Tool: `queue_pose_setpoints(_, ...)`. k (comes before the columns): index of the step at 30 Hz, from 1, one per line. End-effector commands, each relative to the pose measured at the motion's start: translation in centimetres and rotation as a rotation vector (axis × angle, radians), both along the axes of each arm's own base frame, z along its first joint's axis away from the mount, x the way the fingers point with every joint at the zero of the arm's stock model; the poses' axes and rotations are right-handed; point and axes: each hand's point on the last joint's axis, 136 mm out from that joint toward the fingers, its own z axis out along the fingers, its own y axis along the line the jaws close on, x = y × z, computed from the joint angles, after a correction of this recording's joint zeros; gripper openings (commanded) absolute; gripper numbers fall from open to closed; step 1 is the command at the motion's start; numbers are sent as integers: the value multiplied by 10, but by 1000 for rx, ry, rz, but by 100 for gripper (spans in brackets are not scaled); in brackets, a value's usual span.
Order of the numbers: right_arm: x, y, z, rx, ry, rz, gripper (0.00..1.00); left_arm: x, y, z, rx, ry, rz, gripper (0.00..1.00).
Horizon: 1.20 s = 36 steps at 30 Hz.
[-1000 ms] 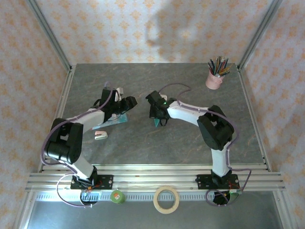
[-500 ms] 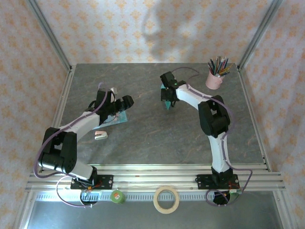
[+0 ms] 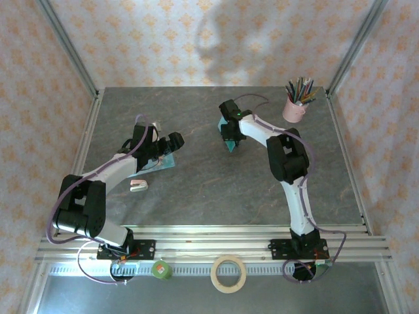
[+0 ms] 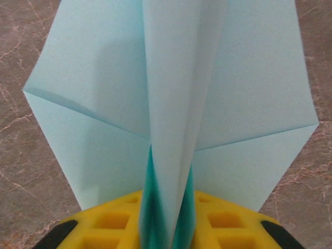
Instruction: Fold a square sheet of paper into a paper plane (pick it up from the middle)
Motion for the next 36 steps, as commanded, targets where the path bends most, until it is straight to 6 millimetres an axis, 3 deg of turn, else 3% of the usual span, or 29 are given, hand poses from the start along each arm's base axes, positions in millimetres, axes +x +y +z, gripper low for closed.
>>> queue_pose_setpoints(1, 1, -11, -5, -56, 16, -15, 26, -2, 9, -10, 41, 21, 13, 99)
queue_pose_setpoints(7, -4, -12, -17, -79, 39, -8, 34, -2, 8, -13, 41, 28, 10, 99)
queue_pose_setpoints(18, -24, -25, -56, -145, 81, -7, 44, -2, 7, -16, 38, 37, 6, 99)
queue_pose_setpoints(24, -23, -28, -61, -150, 76, -7, 46, 2, 9, -11, 44, 25, 17, 99)
queue_pose_setpoints(28, -9, -23, -26, -102, -4, -27, 46, 8, 12, 1, 51, 3, 36, 99)
queue_pose_setpoints(32, 10, -20, 43, -32, -161, -71, 54, 18, 20, 25, 72, -52, 88, 99)
queue_pose_setpoints(36, 18, -25, 109, 20, -314, -105, 63, 28, 34, 54, 101, -127, 159, 99)
